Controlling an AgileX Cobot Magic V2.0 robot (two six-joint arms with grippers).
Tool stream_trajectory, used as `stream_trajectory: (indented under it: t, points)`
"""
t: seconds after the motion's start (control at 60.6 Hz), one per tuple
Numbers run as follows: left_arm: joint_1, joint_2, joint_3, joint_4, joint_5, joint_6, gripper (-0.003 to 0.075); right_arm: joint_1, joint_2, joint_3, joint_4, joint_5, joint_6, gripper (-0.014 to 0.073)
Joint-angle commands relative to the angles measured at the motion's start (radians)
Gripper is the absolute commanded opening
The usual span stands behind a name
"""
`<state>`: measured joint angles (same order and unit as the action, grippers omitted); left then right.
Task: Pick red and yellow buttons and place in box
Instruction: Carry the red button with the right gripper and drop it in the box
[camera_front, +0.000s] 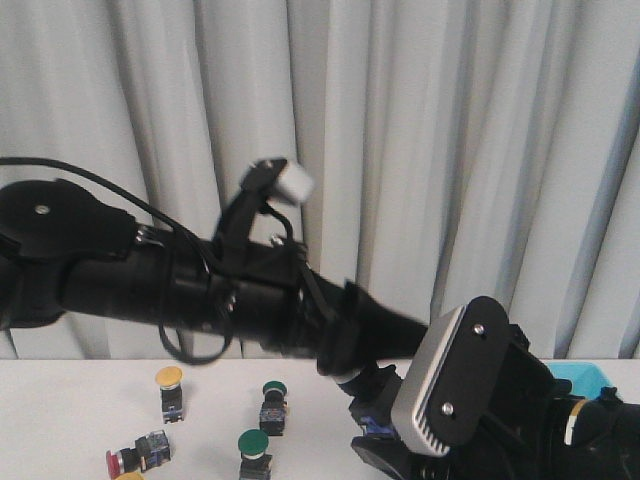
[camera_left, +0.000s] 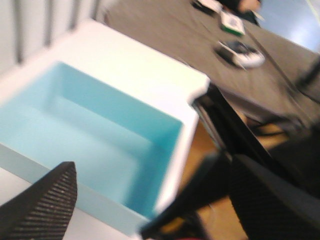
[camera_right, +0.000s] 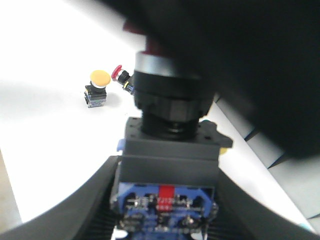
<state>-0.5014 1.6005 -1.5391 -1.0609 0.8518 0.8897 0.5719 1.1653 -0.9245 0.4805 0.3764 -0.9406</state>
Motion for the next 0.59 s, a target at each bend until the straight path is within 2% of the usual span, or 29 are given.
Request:
stream_trajectory:
  t: [0.0, 0.181, 0.346, 0.429, 0.577]
  points:
    - [0.023, -0.093, -0.029, -0.067, -0.142, -0.006, 0.0554, -0.004, -0.026, -0.037, 0.016, -0.104, 0.036, -0.0001]
    - [0.051, -0.176, -0.029, -0.007, -0.294, 0.051, 0.0529, -0.004, -0.026, -0.037, 0.007, -0.167, 0.039, 0.0002]
    - [0.077, -0.256, -0.028, 0.255, -0.355, 0.118, 0.0525, -0.035, -0.026, -0.037, 0.022, -0.266, 0.065, 0.0006]
    - [0.090, -0.276, -0.028, 0.387, -0.343, 0.044, 0.0519, -0.101, -0.025, -0.037, 0.023, -0.328, 0.135, 0.0008]
    - [0.093, -0.281, -0.028, 0.654, -0.291, -0.191, 0.0512, -0.300, 0.008, -0.037, 0.023, -0.411, 0.277, 0.0008]
